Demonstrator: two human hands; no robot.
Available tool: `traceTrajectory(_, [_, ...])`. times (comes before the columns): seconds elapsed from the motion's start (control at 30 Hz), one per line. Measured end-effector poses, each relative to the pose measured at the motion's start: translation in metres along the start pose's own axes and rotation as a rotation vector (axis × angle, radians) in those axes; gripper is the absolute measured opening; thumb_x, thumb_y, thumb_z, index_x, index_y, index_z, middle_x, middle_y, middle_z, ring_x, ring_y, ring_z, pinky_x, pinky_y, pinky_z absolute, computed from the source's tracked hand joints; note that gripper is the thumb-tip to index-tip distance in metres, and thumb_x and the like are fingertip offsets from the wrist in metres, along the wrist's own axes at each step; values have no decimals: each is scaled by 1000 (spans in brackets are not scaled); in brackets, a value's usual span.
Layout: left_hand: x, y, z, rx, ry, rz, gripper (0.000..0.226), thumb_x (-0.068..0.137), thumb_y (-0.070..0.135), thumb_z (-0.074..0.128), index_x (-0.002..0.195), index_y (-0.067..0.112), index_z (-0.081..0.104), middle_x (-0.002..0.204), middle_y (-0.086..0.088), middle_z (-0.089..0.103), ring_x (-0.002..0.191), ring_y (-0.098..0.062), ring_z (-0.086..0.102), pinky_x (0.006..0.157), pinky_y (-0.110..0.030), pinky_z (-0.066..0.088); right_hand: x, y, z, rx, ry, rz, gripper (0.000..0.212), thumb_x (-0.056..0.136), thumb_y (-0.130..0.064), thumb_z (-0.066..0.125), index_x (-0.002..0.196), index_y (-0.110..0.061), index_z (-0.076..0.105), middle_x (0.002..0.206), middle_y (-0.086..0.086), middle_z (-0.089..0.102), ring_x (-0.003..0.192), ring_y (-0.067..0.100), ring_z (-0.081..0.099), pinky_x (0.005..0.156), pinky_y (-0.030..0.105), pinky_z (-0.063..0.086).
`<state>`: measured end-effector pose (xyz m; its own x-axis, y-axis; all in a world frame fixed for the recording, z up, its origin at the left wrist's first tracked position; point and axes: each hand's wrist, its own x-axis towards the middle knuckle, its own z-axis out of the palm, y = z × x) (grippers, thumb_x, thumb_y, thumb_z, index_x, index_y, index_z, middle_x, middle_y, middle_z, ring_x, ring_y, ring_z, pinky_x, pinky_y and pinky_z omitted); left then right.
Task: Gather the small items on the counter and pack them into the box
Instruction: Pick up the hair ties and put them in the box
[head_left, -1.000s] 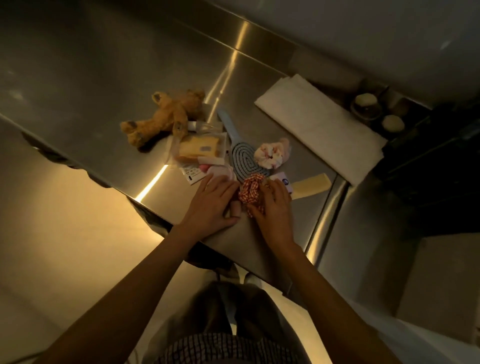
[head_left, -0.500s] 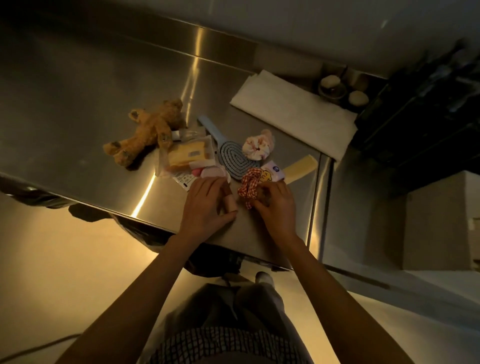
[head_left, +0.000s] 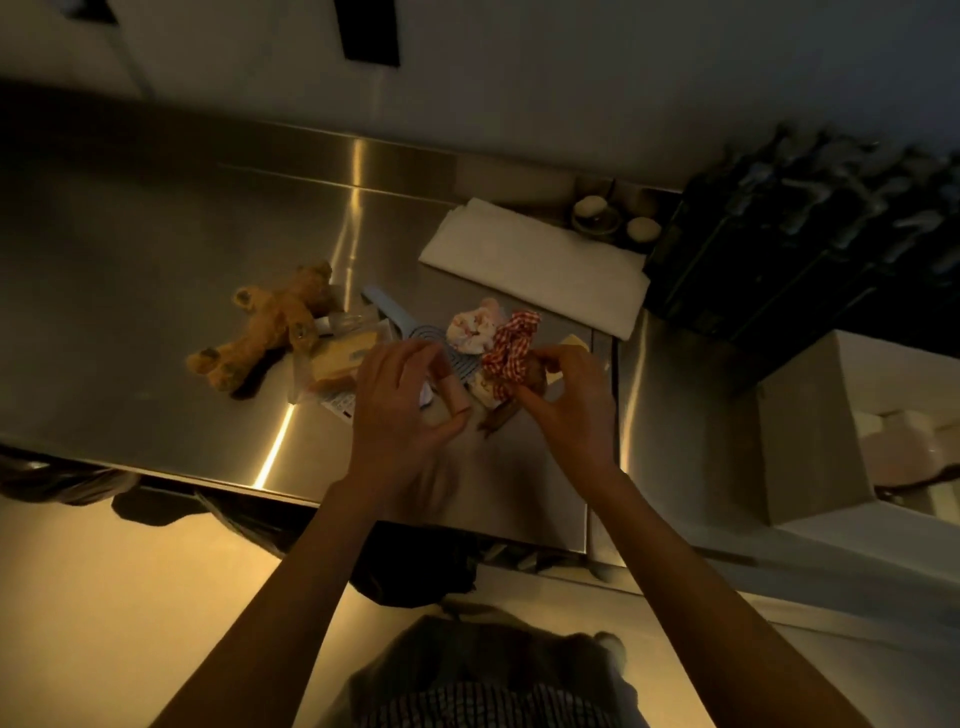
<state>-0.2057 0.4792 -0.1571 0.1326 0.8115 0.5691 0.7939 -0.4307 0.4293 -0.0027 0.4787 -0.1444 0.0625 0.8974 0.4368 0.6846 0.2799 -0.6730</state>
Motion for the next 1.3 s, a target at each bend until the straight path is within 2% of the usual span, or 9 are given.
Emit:
traceTrajectory(0.1, [13,26,0,-10,7,8,62,71,39,76,120,5,59,120,-12,59,113,-30,53,101,-51,37,11,2,-28,6,68,-17,38,71,-24,82,103,-16,62,99,-4,60,91,6,50,76,27,44])
traceTrajectory(0.23, [29,72,8,-35,46,42,63,74,44,72,121,3,59,120,-13,58,114,-27,51,102,-41,37,21,15,-77,-29,116,-50,41,70,-25,83,103,-17,61,99,-10,55,92,6,49,76,25,41])
traceTrajectory(0.33, [41,116,26,-61,58,58,65,71,38,76,123,2,57,120,-14,58,114,-27,49,99,-42,39,23,32,-126,-53,154,-56,42,70,-26,83,104,-16,61,99,-3,59,92,10,51,75,24,39])
traceTrajectory(0.5, [53,211,62,-112,7,108,70,73,45,69,127,3,54,125,-13,55,117,-25,47,102,-32,34,16,77,-226,-101,222,-33,41,72,-23,80,107,-13,60,101,2,60,92,18,54,74,31,45])
traceTrajectory(0.6, [58,269,91,-143,-30,121,71,74,49,68,128,5,53,127,-12,54,119,-25,46,107,-21,25,7,114,-287,-124,262,-15,40,73,-23,80,106,-15,59,101,1,61,94,15,54,78,25,42])
traceTrajectory(0.87, [51,399,172,-267,-148,68,78,71,57,67,135,18,46,135,2,45,126,-6,31,104,-20,27,-34,203,-411,-54,239,131,35,75,-31,76,104,-24,58,99,-17,55,97,3,49,79,16,38])
traceTrajectory(1.1, [51,445,221,-340,-264,47,79,67,47,79,133,18,47,132,0,49,121,-2,30,98,-24,30,-53,256,-453,-153,193,238,39,72,-28,81,105,-20,61,99,-14,54,97,11,51,75,14,36])
traceTrajectory(1.2, [53,447,233,-323,-328,49,80,67,44,82,134,19,47,135,-1,48,121,1,27,97,-17,24,-59,267,-454,-172,162,254,39,72,-28,81,105,-18,61,99,-13,54,97,11,51,74,12,36])
traceTrajectory(1.3, [55,445,242,-298,-404,23,80,68,42,83,136,21,45,139,0,46,127,-12,34,100,-23,27,-62,273,-450,-177,126,306,40,73,-30,80,106,-15,62,101,-7,58,97,10,49,72,11,34])
